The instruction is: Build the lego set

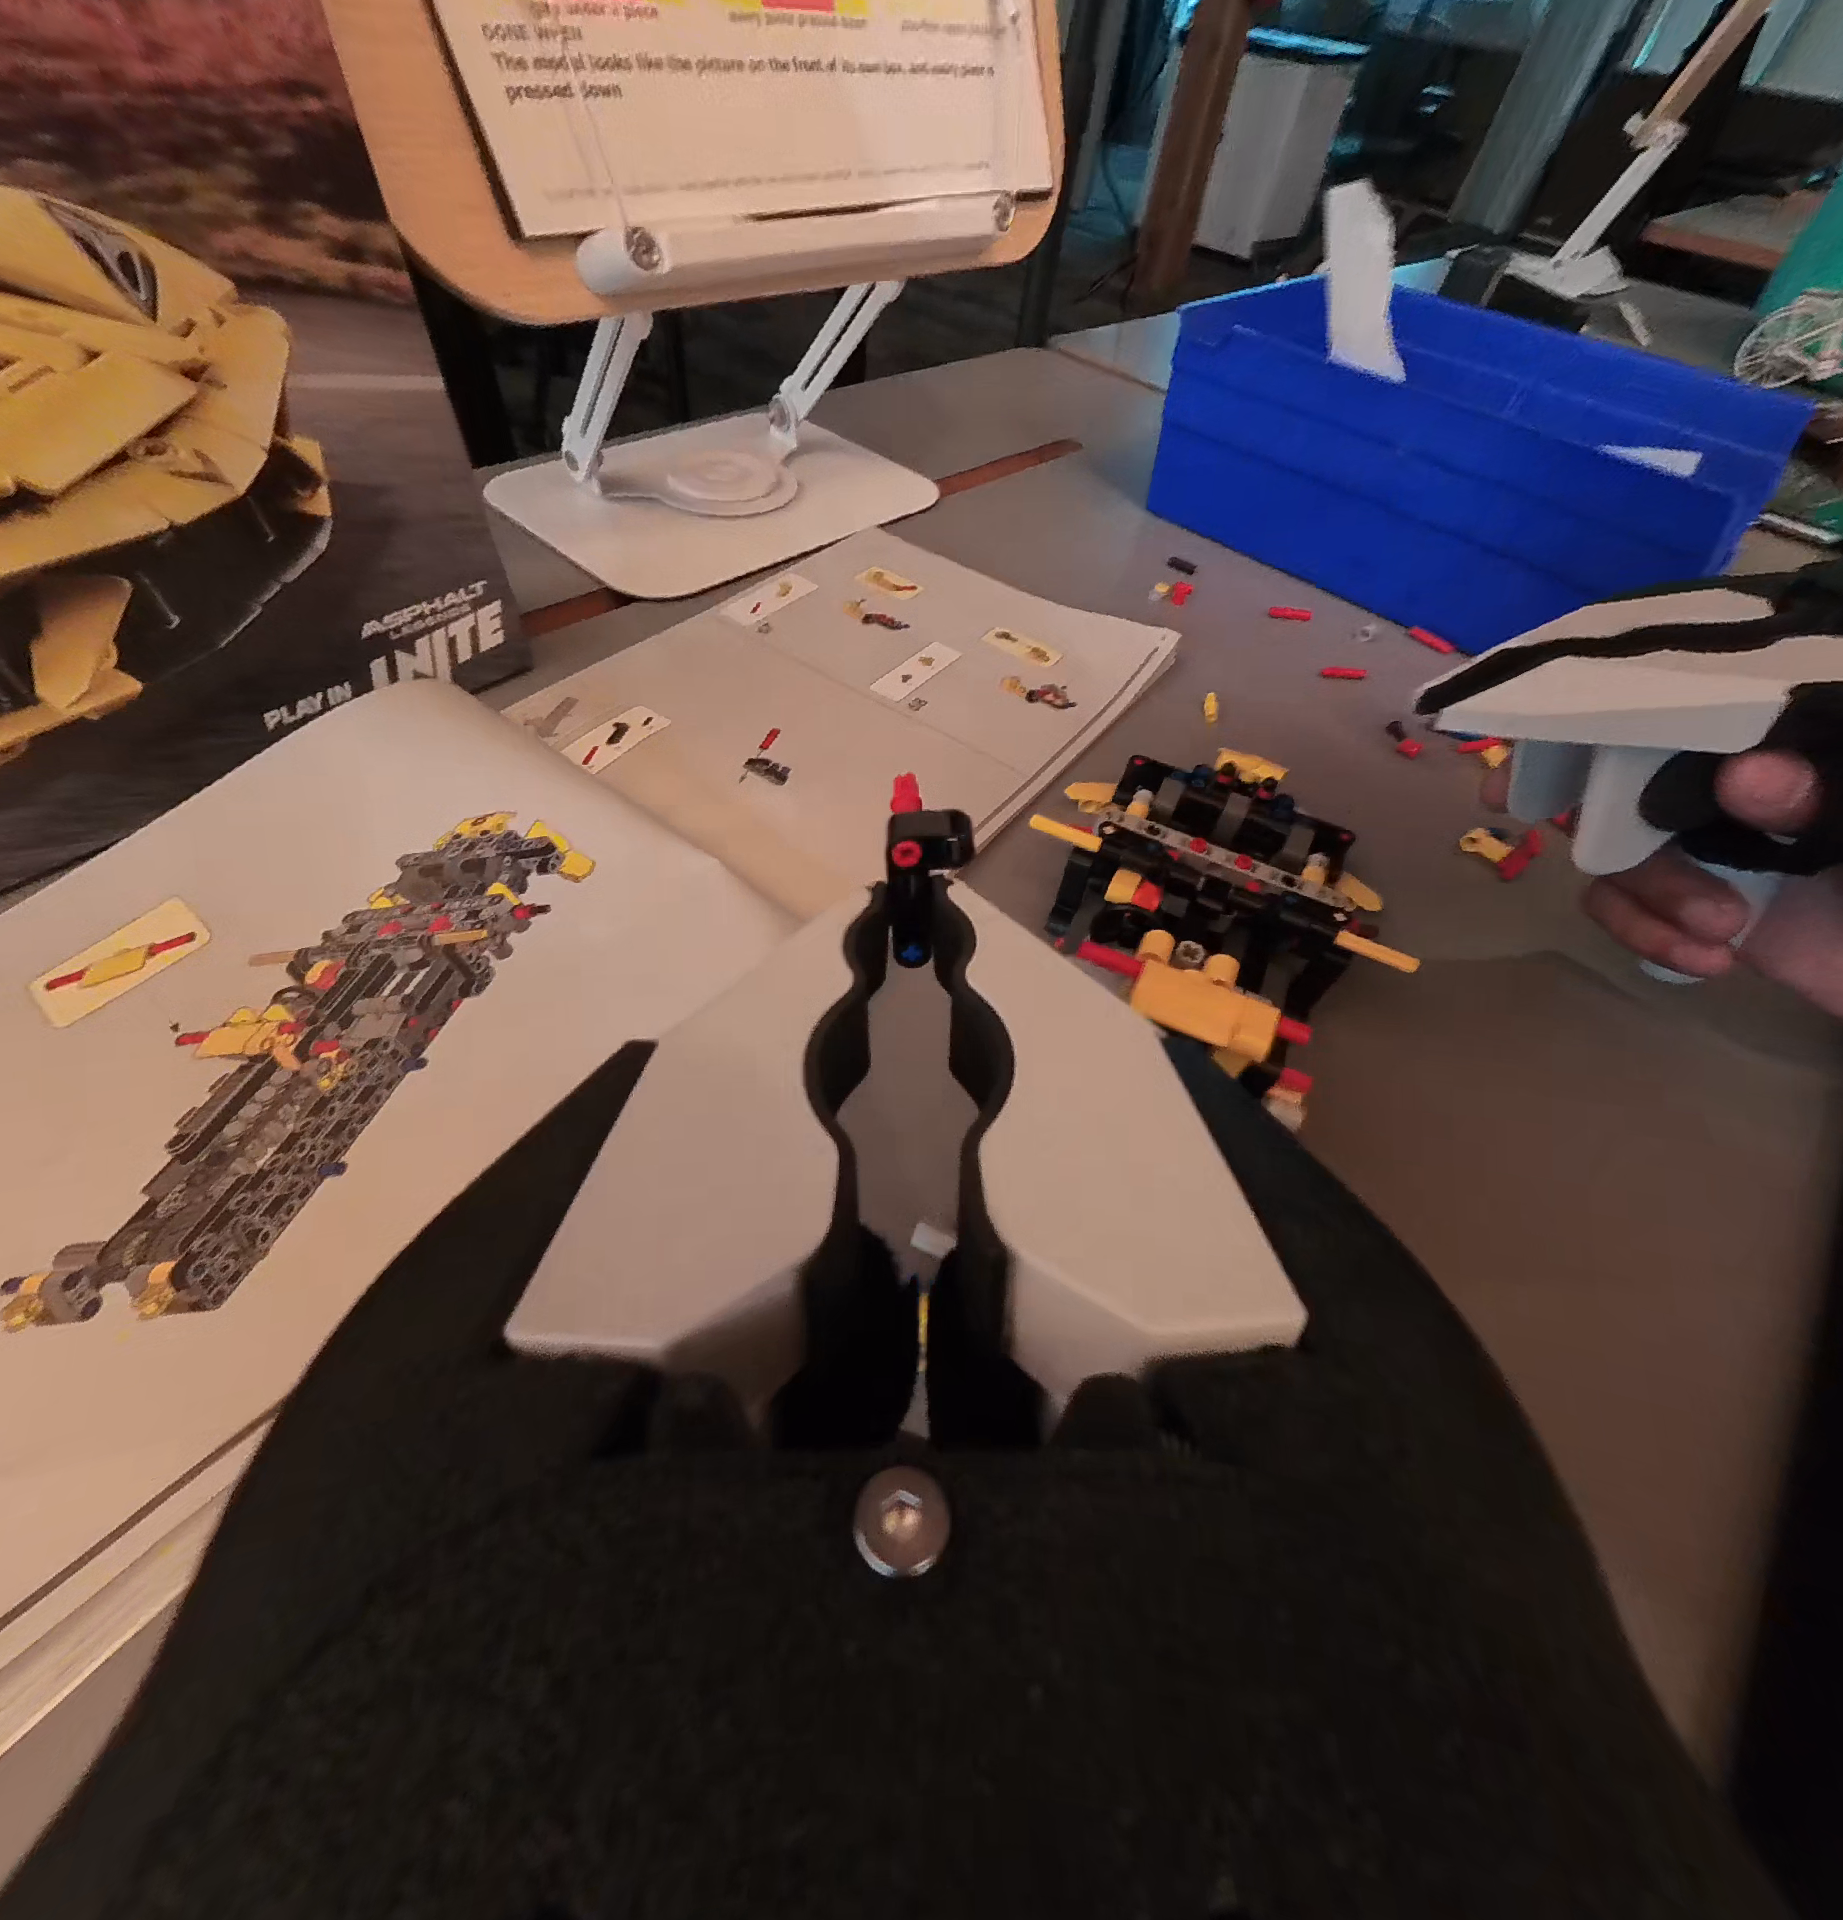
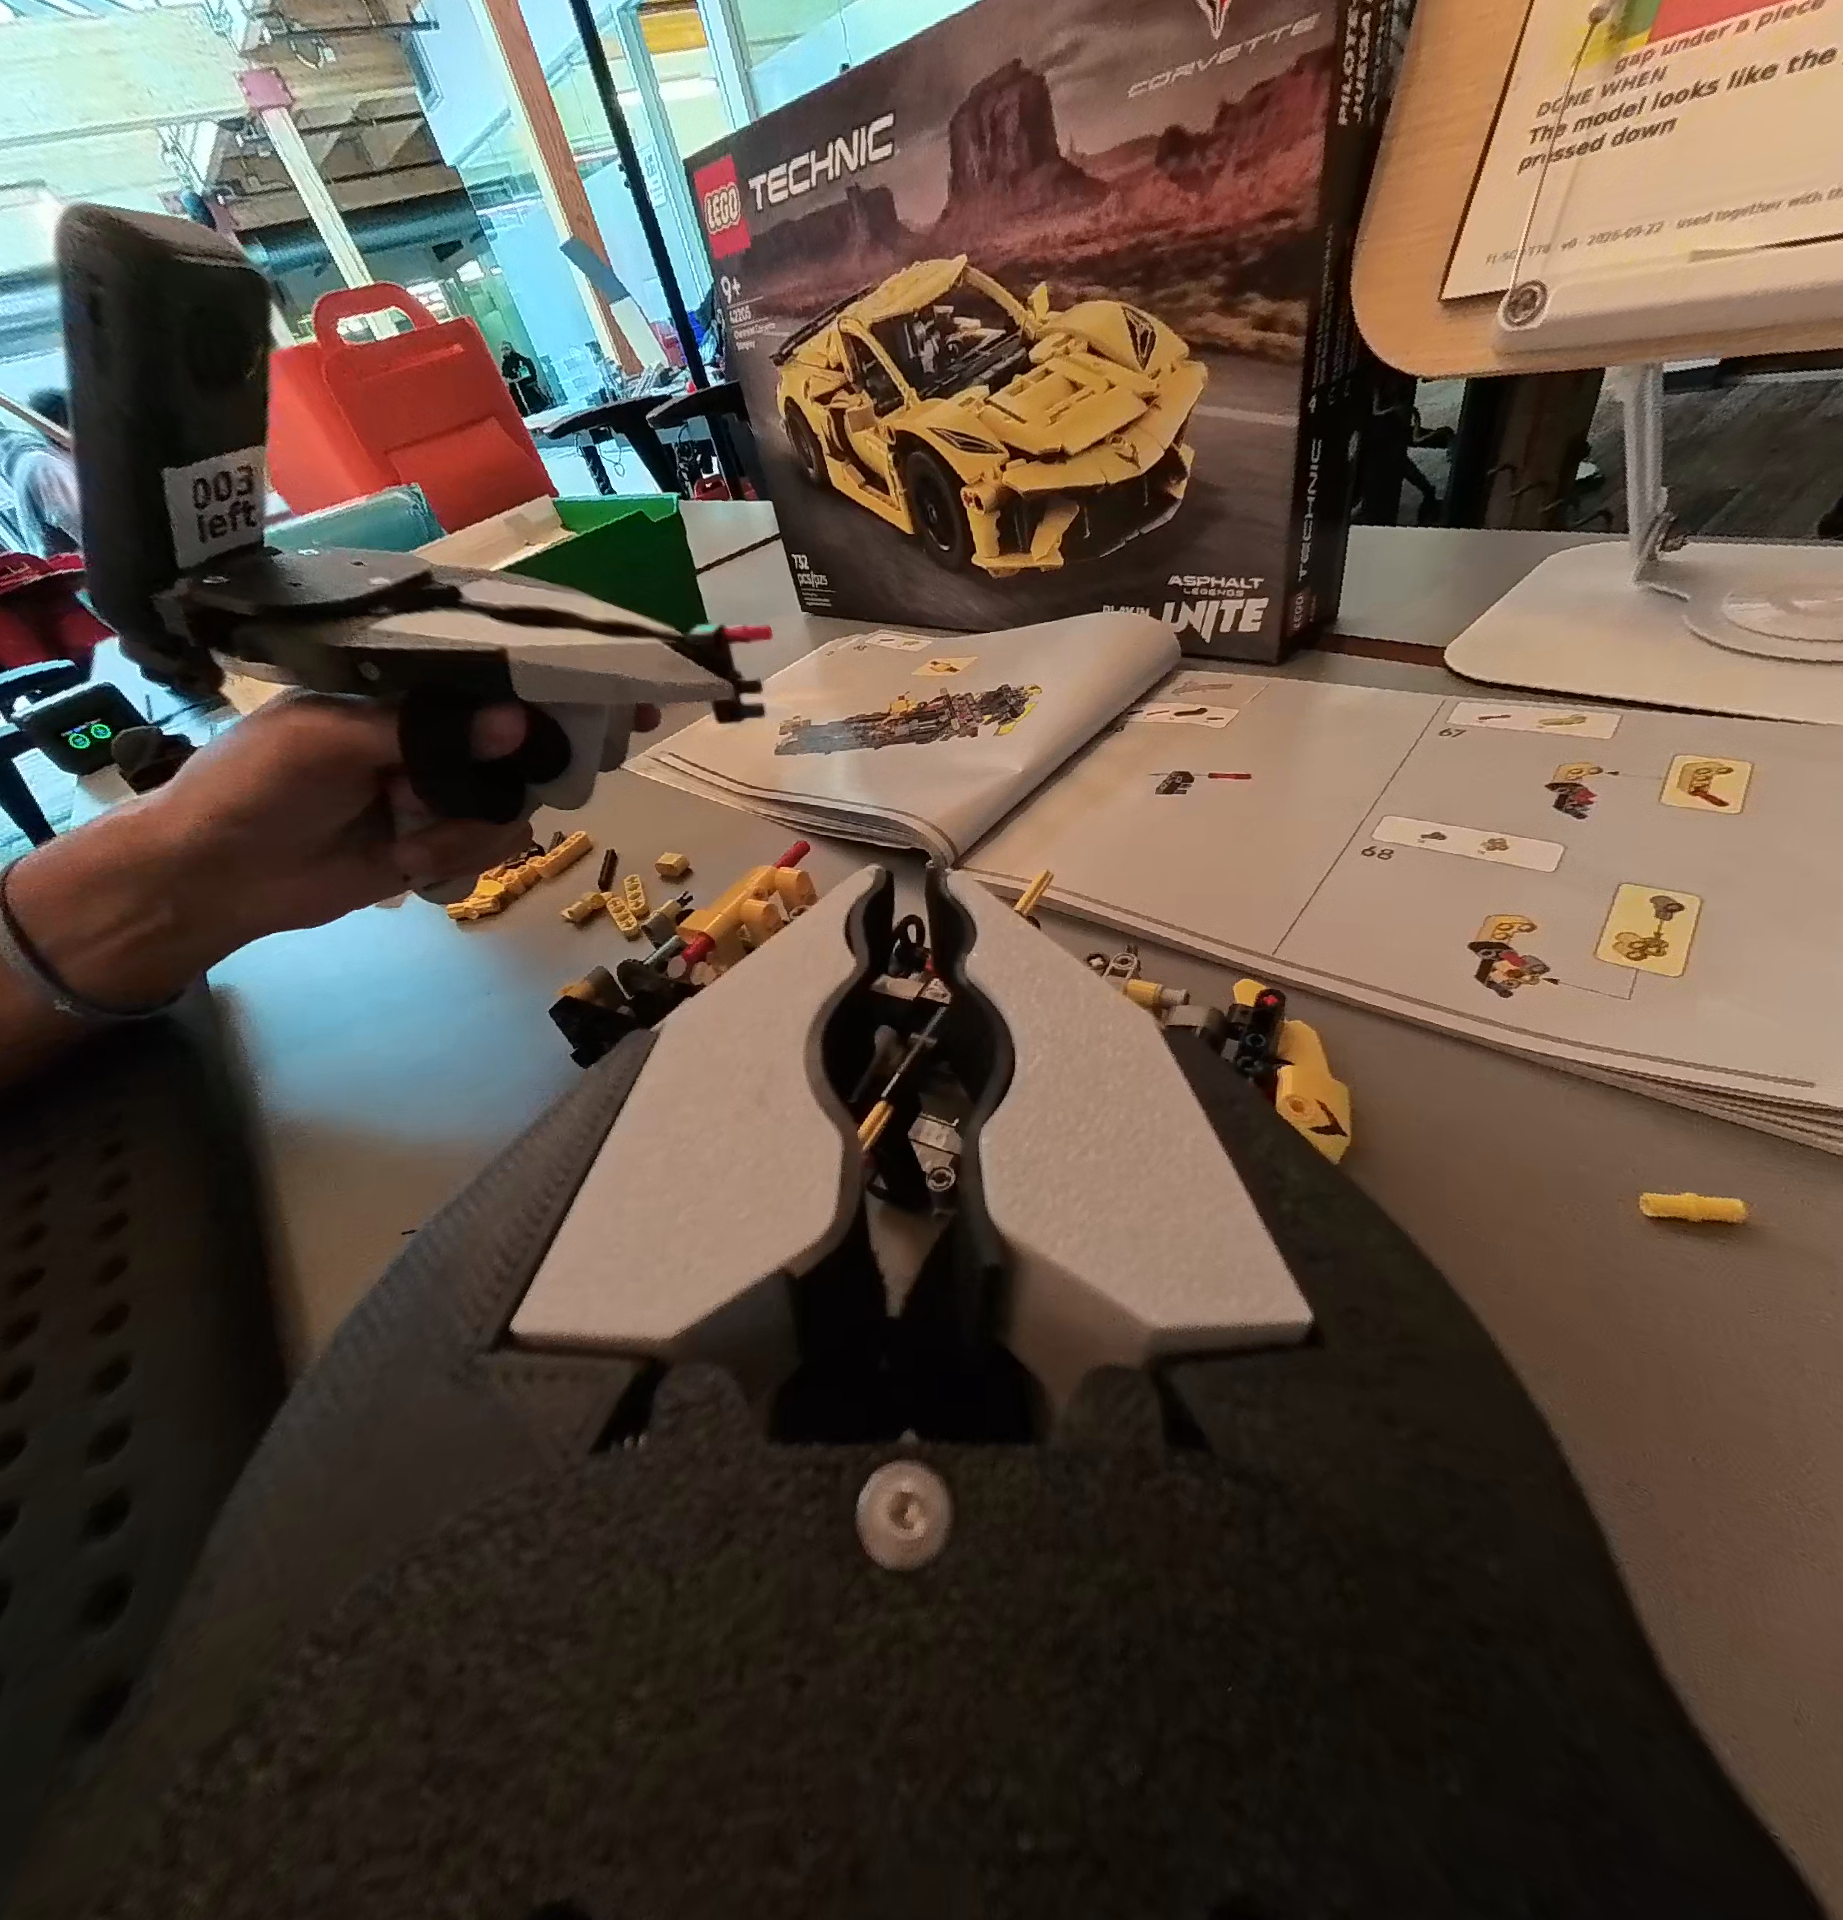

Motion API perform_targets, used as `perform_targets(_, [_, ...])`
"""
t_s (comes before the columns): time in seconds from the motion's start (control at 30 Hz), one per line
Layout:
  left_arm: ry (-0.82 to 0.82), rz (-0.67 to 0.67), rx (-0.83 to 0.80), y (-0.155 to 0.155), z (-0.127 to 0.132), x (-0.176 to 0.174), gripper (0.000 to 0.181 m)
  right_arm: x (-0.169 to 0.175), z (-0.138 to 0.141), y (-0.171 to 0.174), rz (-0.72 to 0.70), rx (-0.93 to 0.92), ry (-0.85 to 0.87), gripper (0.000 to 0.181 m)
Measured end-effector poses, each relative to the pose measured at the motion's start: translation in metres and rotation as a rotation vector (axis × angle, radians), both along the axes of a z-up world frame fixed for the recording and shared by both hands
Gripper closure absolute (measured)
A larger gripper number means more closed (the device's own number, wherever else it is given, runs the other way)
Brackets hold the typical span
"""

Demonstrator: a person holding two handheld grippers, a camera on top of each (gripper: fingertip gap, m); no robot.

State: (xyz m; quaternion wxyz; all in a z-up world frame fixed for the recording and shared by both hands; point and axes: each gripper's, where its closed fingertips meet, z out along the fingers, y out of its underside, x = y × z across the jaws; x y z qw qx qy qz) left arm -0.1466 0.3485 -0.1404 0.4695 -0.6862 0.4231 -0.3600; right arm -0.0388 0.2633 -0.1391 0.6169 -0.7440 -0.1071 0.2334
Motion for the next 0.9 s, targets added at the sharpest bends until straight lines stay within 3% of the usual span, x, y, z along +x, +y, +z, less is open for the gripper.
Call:
perform_targets(0.2, [-0.132,-0.239,-0.016,-0.045,0.023,0.016,0.174,0.0,-0.001,0.0,0.0,-0.002,-0.007,0.176])
perform_targets(0.37, [-0.037,-0.199,0.068,-0.043,0.009,0.019,0.174,-0.001,-0.001,0.0,0.001,-0.003,-0.01,0.176])
perform_targets(0.9, [-0.035,-0.175,0.086,-0.039,0.01,0.017,0.174,-0.002,-0.002,0.0,0.003,-0.005,-0.022,0.176])
